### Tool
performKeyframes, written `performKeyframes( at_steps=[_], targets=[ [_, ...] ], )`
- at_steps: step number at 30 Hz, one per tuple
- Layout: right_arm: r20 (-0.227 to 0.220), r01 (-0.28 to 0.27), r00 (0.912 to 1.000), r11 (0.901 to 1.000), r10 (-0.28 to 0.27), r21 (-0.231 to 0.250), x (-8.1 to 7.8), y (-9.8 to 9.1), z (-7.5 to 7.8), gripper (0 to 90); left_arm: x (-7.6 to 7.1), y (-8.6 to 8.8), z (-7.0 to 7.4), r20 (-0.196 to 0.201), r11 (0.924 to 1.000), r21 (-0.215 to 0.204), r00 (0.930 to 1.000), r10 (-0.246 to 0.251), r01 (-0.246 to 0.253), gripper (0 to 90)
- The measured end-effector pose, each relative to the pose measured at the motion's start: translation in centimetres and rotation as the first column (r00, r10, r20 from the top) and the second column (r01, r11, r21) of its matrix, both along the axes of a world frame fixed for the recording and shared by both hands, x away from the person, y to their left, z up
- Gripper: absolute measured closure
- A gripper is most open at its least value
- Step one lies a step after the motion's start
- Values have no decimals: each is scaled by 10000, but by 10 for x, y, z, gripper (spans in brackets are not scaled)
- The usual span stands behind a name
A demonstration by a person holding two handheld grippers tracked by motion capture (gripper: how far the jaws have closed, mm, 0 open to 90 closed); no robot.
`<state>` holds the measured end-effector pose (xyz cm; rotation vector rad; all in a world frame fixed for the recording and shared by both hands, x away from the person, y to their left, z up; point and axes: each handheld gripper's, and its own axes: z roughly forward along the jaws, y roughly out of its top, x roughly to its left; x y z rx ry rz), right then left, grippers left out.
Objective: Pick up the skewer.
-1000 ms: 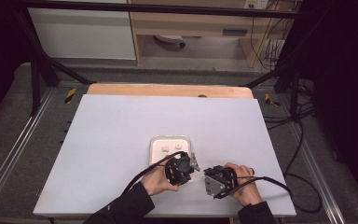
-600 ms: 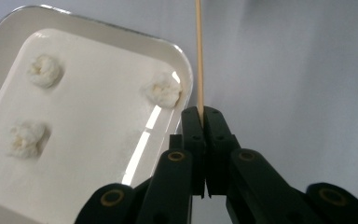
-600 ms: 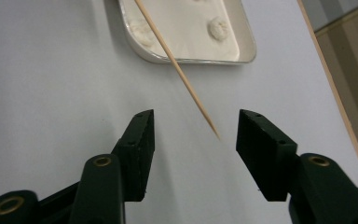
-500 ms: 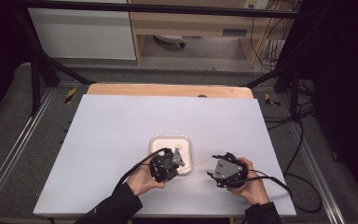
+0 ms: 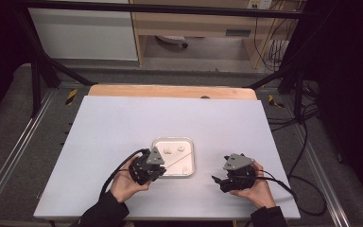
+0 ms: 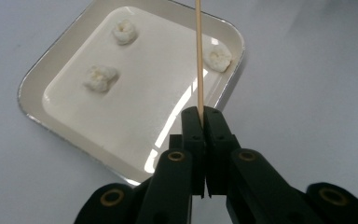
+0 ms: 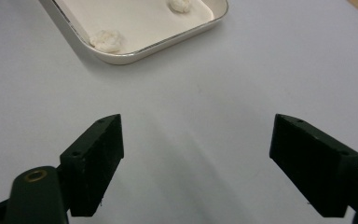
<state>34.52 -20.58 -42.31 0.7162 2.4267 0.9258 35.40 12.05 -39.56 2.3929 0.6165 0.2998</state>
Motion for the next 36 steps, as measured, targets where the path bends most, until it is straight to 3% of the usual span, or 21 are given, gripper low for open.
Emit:
performKeyframes(
  at_steps=[7, 16, 22, 28, 31, 36],
  targets=[
    [-768, 472, 9961, 9973, -428, 566, 5, 2, -1, 94, -8, 28, -5, 294, 9938, -771, 9961, 829, -804, 885],
    [-1621, 768, 9853, 9881, -547, 1330, 12, 5, 3, 38, -17, 55, -15, 421, 9736, -1712, 9862, 1601, -1508, 884],
    [-1742, 929, 9828, 9799, -618, 1765, 15, 8, 4, 25, -20, 69, -21, 347, 9581, -2263, 9815, 1881, -1756, 884],
    [-1669, 943, 9839, 9784, -634, 1842, 18, 17, 8, 14, -26, 80, -26, 406, 9464, -2586, 9768, 2105, -1932, 884],
    [-1658, 912, 9846, 9726, -558, 2140, 20, 24, 10, 14, -27, 85, -29, 310, 9384, -2747, 9735, 2266, -2097, 884],
    [-1634, 895, 9851, 9705, -531, 2238, 25, 33, 14, 14, -28, 91, -32, 221, 9348, -2814, 9725, 2319, -2165, 883]
  ],
)
